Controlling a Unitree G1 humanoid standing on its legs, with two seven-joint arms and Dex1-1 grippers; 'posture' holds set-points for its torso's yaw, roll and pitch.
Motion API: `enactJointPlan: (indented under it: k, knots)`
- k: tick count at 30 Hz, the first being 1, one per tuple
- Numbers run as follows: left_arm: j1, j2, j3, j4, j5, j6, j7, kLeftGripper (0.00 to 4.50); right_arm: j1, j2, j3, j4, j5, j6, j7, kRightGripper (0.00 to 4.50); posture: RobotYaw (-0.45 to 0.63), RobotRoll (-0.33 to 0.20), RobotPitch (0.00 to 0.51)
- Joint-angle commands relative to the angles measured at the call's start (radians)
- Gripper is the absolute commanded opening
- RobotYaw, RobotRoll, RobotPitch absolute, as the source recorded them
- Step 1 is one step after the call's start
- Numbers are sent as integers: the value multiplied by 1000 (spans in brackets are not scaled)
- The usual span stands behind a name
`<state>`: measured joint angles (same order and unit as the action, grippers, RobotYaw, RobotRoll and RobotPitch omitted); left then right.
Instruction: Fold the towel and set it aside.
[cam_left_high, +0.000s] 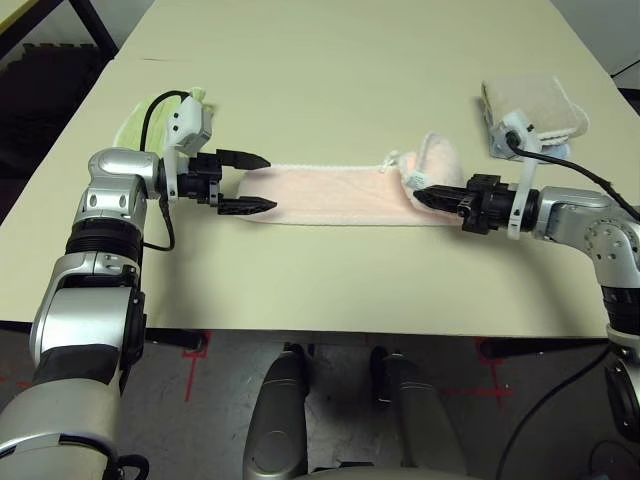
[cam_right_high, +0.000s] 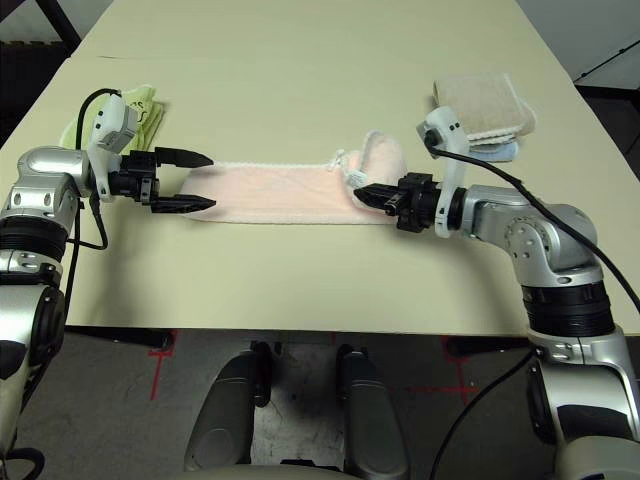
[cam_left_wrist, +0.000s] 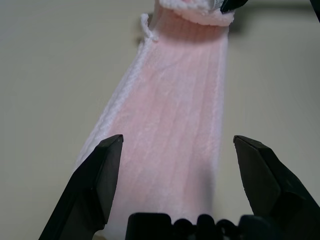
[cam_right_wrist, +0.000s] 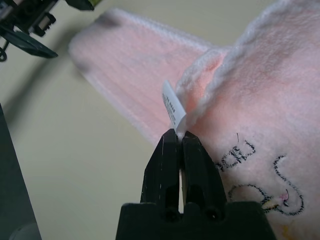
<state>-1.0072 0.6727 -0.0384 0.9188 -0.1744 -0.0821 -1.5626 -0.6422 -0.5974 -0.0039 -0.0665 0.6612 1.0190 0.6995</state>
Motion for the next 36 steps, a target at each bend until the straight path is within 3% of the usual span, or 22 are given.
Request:
enactJointPlan:
  k: [1, 13, 17, 23, 26, 30, 36]
  knots:
    - [8, 6, 0, -10, 8, 6, -9, 4500, 3, 15, 30, -33, -18, 23, -15, 34, 63, 0, 215]
    - [17, 5, 1, -23, 5, 7, -6, 4500, 15, 101, 127, -15, -133, 16, -87, 34, 66, 0, 218]
    - [17, 6, 1, -24, 6, 10, -4, 4500, 10, 111, 144, -20, -151, -18, -58, 1214, 68, 0, 217]
    - [8, 11, 4, -15, 7, 11, -4, 4500, 22, -10, 168, -39, -159, -331, 298, 3446, 59, 0, 210]
    - [10, 13, 7, -21, 2, 13, -6, 4500, 27, -18, 114, 1, -141, -466, 401, 4468, 63, 0, 209]
    - [19, 18, 14, -32, -5, 19, -3, 4500, -3, 14, 0, 174, -160, -720, 447, 4468, 67, 0, 205]
    - [41, 19, 26, -63, -11, 32, 7, 4500, -53, -15, -39, 477, -251, -1015, 554, 4468, 78, 0, 201]
